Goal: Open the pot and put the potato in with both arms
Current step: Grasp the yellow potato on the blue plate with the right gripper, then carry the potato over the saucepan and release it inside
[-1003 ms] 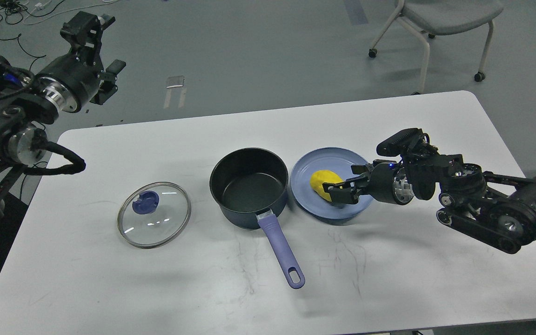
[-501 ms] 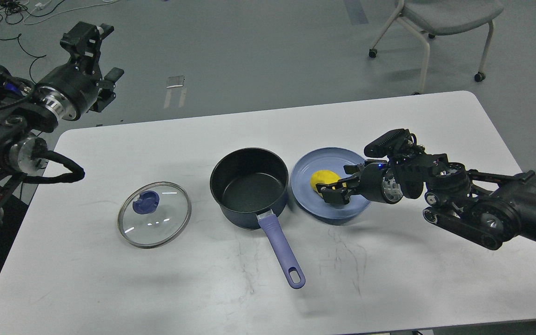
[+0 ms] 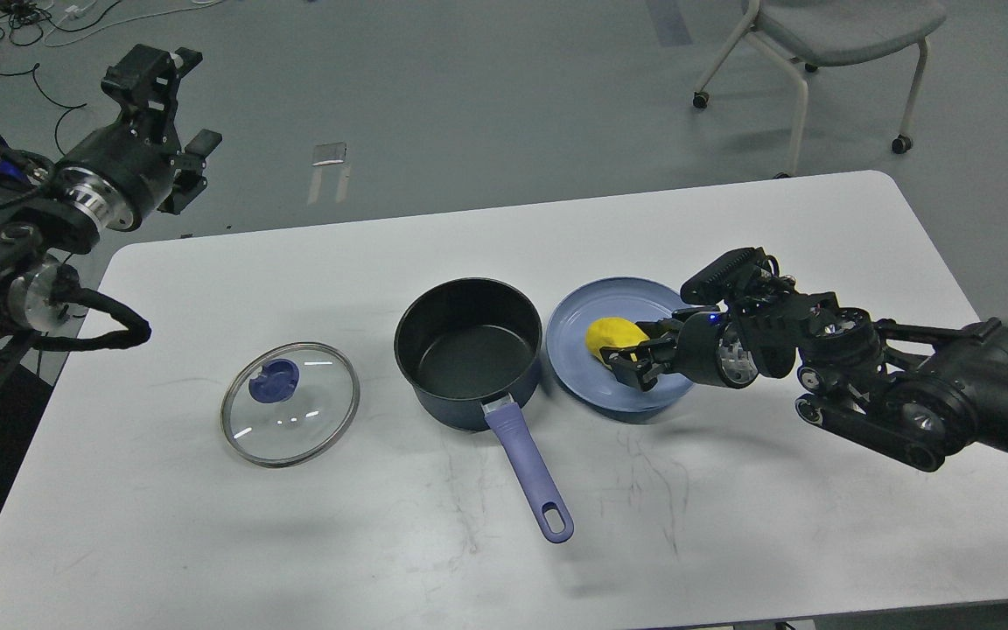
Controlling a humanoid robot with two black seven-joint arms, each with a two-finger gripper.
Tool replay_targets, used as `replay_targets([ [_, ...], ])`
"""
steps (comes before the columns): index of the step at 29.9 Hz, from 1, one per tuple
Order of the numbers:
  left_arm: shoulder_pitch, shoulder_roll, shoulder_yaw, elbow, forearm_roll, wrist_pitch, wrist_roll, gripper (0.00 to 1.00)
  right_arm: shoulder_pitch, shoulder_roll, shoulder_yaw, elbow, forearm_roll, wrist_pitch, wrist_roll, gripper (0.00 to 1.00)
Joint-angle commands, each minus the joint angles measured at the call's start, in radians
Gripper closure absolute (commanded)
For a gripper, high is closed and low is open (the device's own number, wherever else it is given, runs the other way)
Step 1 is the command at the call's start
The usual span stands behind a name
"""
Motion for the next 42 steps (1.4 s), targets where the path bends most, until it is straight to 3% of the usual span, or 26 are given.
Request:
replay_targets([
  [1,0.006,0.0,0.001,0.0,0.0,0.001,-0.009,0.02,0.009,0.006,0.007,0.002,0.002,-0.001,0.0,0.48],
  [13,0.006,0.0,-0.001,0.0,0.002,0.001,-0.009,0.02,0.216,0.023,0.055,0.042,0.006,-0.041,-0.002,0.49],
  [22,0.008,0.001,-0.001,0.0,0.002,0.001,-0.011,0.02,0.225,0.246,0.0,-0.032,0.006,-0.045,-0.006,0.49],
  [27,0.011,0.009,0.001,0.0,0.002,0.001,-0.011,0.02,0.208,0.29,-0.046,-0.07,0.006,-0.045,-0.006,0.48],
  [30,0.011,0.015,-0.001,0.0,0.002,0.001,-0.011,0.02,0.196,0.294,-0.054,-0.076,0.006,-0.045,-0.005,0.43],
  [33,0.011,0.017,0.001,0.0,0.002,0.001,-0.011,0.02,0.184,0.296,-0.052,-0.087,0.006,-0.044,-0.008,0.2],
  [34,0.011,0.017,-0.001,0.0,0.002,0.001,-0.011,0.02,0.182,0.297,-0.049,-0.092,0.008,-0.045,-0.008,0.05],
  [35,0.011,0.017,-0.001,0.0,0.002,0.003,-0.011,0.02,0.182,0.297,-0.048,-0.092,0.009,-0.045,-0.008,0.02],
  [42,0.011,0.015,-0.001,0.0,0.002,-0.004,-0.011,0.02,0.182,0.297,0.035,-0.092,0.046,-0.05,-0.009,0.0],
])
